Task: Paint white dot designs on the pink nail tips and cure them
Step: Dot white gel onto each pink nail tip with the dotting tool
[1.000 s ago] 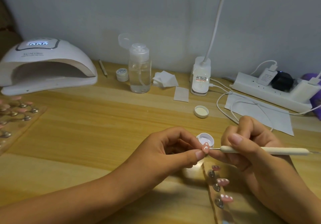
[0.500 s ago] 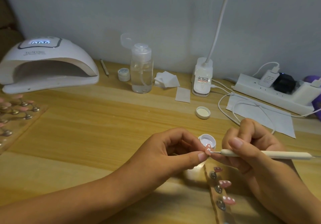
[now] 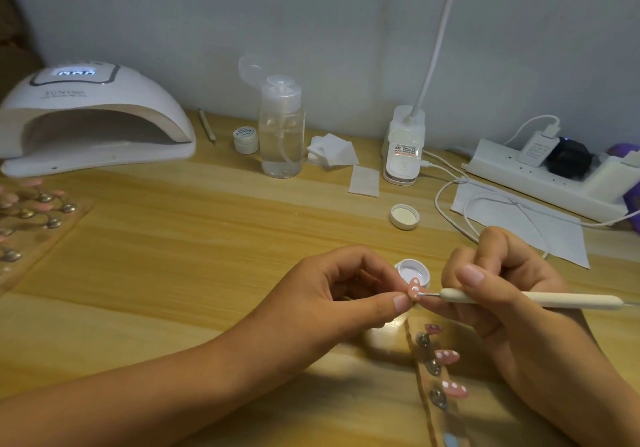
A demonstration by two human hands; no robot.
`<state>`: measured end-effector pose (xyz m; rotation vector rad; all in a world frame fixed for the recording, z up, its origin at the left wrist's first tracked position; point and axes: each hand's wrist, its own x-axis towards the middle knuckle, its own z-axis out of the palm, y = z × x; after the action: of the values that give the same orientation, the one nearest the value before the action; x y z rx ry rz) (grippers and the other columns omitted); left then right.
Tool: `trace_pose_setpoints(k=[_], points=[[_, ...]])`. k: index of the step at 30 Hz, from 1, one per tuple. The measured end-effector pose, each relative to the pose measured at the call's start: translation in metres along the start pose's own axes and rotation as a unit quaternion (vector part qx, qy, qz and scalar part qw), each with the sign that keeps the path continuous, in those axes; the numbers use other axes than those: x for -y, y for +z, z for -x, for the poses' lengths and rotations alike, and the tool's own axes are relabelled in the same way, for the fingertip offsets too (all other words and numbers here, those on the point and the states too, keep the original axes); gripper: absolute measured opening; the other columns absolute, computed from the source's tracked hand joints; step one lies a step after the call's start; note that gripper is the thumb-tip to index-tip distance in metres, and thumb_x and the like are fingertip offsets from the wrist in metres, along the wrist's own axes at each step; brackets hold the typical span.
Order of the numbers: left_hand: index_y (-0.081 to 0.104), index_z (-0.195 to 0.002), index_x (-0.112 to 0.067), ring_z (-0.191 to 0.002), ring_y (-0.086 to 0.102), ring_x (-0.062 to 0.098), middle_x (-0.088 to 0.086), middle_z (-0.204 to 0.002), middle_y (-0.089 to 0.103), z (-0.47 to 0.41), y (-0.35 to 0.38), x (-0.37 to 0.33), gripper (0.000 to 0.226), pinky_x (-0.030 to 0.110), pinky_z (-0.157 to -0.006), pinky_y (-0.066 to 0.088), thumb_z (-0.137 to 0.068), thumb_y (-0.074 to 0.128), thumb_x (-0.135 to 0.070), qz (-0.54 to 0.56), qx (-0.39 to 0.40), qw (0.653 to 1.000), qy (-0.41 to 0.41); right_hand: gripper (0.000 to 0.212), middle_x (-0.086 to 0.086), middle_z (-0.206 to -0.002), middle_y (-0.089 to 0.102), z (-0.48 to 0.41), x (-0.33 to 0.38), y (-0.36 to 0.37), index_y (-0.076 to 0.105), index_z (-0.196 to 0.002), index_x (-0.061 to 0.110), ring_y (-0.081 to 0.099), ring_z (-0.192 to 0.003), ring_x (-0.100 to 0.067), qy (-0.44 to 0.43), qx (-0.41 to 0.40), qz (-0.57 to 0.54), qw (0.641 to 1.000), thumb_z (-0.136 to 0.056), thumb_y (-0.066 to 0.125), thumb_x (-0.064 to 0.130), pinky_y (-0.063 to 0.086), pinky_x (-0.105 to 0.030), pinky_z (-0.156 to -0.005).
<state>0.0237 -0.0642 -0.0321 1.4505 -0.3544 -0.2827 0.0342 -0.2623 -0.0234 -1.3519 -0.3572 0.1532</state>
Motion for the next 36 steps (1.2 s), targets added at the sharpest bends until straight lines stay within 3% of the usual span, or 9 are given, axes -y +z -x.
trace_pose_setpoints(k=[15, 20, 24, 30, 36], points=[[0.071, -0.081, -0.028, -0.073, 0.06, 0.004, -0.009, -0.077, 0.067, -0.0008, -0.0013, 0.0024, 0.009, 0.016, -0.07, 0.049, -0.08, 0.072, -0.02, -0.003, 0.005, 1.0, 0.004, 0.041, -0.001, -0.061, 0.052, 0.0009, 0.0013, 0.0013, 0.051, -0.063, 0.02, 0.049, -0.058, -0.011, -0.001, 0.0, 0.024, 1.0, -0.064, 0.084, 0.044, 0.047, -0.031, -0.065], [0.071, -0.082, -0.028, -0.073, 0.06, 0.004, -0.009, -0.076, 0.067, -0.0008, -0.001, 0.003, 0.009, 0.016, -0.069, 0.048, -0.08, 0.072, -0.019, -0.002, 0.005, 1.0, 0.006, 0.032, -0.002, -0.059, 0.05, 0.0007, 0.0004, 0.0008, 0.05, -0.062, 0.02, 0.049, -0.056, -0.01, -0.009, 0.002, 0.019, 1.0, -0.067, 0.08, 0.031, 0.047, -0.029, -0.064], [0.071, -0.08, -0.028, -0.073, 0.06, 0.006, -0.007, -0.077, 0.067, -0.0011, -0.0004, 0.0028, 0.009, 0.017, -0.07, 0.049, -0.079, 0.073, -0.019, -0.003, 0.002, 1.0, 0.004, 0.041, -0.001, -0.06, 0.05, 0.0007, 0.0012, 0.0018, 0.049, -0.062, 0.02, 0.047, -0.056, -0.01, -0.008, 0.002, 0.015, 1.0, -0.064, 0.083, 0.041, 0.046, -0.028, -0.064], [0.071, -0.08, -0.027, -0.07, 0.06, 0.005, -0.007, -0.076, 0.067, -0.0011, -0.0001, 0.0021, 0.009, 0.017, -0.069, 0.049, -0.079, 0.072, -0.018, -0.001, 0.002, 1.0, 0.003, 0.028, -0.001, -0.059, 0.049, 0.0005, -0.0017, 0.0002, 0.048, -0.062, 0.02, 0.046, -0.055, -0.01, -0.014, -0.002, 0.007, 1.0, -0.069, 0.075, 0.025, 0.047, -0.03, -0.065], [0.071, -0.081, -0.027, -0.071, 0.059, 0.005, -0.009, -0.076, 0.067, -0.0007, -0.0004, 0.0017, 0.009, 0.016, -0.068, 0.048, -0.079, 0.072, -0.018, -0.002, 0.003, 1.0, 0.004, 0.04, -0.002, -0.061, 0.05, -0.0004, -0.0012, 0.0013, 0.05, -0.064, 0.019, 0.049, -0.057, -0.01, -0.009, 0.003, 0.005, 1.0, -0.066, 0.083, 0.042, 0.053, -0.03, -0.069]])
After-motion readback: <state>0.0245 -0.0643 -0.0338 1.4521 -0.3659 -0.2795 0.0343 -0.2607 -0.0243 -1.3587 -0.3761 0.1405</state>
